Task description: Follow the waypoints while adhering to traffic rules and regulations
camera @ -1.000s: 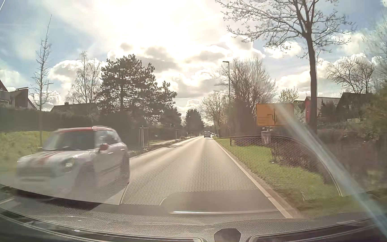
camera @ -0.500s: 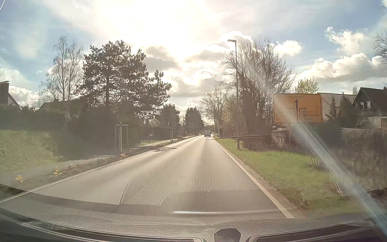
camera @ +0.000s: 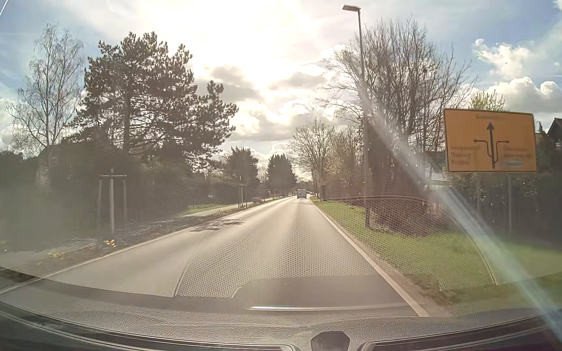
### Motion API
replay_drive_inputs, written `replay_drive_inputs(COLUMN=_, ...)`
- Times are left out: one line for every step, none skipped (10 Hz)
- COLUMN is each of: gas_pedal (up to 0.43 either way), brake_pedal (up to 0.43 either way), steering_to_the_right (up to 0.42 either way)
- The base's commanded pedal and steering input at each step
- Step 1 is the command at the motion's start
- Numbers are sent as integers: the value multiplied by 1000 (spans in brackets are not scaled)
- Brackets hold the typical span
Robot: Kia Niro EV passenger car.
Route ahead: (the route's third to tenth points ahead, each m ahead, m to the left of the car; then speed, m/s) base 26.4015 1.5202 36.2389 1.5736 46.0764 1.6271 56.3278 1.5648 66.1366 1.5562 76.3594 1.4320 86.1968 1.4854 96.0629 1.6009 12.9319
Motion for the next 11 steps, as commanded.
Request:
replay_drive_inputs(gas_pedal=39, brake_pedal=0, steering_to_the_right=-2)
replay_drive_inputs(gas_pedal=39, brake_pedal=0, steering_to_the_right=-2)
replay_drive_inputs(gas_pedal=39, brake_pedal=0, steering_to_the_right=-1)
replay_drive_inputs(gas_pedal=39, brake_pedal=0, steering_to_the_right=-1)
replay_drive_inputs(gas_pedal=39, brake_pedal=0, steering_to_the_right=0)
replay_drive_inputs(gas_pedal=39, brake_pedal=0, steering_to_the_right=0)
replay_drive_inputs(gas_pedal=39, brake_pedal=0, steering_to_the_right=1)
replay_drive_inputs(gas_pedal=39, brake_pedal=0, steering_to_the_right=1)
replay_drive_inputs(gas_pedal=39, brake_pedal=0, steering_to_the_right=0)
replay_drive_inputs(gas_pedal=39, brake_pedal=0, steering_to_the_right=0)
replay_drive_inputs(gas_pedal=39, brake_pedal=0, steering_to_the_right=0)
